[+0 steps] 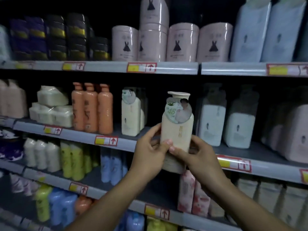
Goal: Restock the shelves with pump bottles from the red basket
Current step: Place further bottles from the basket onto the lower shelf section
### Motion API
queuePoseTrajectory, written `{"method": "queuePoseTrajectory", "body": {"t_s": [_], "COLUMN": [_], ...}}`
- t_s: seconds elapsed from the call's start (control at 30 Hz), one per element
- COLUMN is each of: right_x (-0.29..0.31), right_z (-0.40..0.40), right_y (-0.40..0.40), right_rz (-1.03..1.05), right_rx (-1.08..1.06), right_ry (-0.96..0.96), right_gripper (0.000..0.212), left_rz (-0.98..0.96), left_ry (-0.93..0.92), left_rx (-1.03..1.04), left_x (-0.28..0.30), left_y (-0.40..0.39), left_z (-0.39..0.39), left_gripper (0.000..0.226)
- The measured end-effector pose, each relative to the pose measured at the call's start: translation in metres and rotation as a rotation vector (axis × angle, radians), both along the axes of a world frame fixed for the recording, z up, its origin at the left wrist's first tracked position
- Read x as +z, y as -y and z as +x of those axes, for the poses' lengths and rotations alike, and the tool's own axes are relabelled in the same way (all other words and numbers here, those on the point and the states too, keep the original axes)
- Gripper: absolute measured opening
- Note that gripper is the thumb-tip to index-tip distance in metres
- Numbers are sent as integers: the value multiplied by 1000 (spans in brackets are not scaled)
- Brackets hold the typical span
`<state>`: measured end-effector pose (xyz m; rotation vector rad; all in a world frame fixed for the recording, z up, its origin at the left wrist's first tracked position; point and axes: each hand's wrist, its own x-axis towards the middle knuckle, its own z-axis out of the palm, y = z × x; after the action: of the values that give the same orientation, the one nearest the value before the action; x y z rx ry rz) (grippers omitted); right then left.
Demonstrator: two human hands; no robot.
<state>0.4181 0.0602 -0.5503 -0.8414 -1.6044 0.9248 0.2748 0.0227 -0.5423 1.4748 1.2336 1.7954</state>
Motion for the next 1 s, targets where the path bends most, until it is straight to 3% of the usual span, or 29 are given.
{"method": "queuePoseTrajectory", "body": {"t_s": [0.23, 0.4, 0.57, 0.67, 0.8, 0.93, 1.0], "right_x": [32, 26, 15, 15, 21, 20, 21], "right_z": [-53, -68, -69, -64, -54, -58, -66], "right_y": [-99, -153, -178, -174, -164, -165, -170], "right_rz": [49, -15, -20, 20, -23, -7, 15], "right_rx": [-75, -49, -24, -73, -278, -337, -327], "right_ry": [65, 145, 139, 262, 406, 494, 485], "right_gripper": [48, 56, 66, 65, 70, 41, 37], "left_rz": [23, -90, -117, -149, -180, -200, -253], "left_ry": [17, 27, -162, -239, -330, -453, -506], "left_rx": [147, 160, 268, 246, 280, 438, 488], "left_x": [24, 24, 8, -10, -18, -10, -3], "left_y": [-88, -132, -156, -159, -161, -169, -176], "left_z": [-31, -42, -47, -52, -52, -47, -46], "left_gripper": [50, 55, 38, 38, 42, 38, 36]}}
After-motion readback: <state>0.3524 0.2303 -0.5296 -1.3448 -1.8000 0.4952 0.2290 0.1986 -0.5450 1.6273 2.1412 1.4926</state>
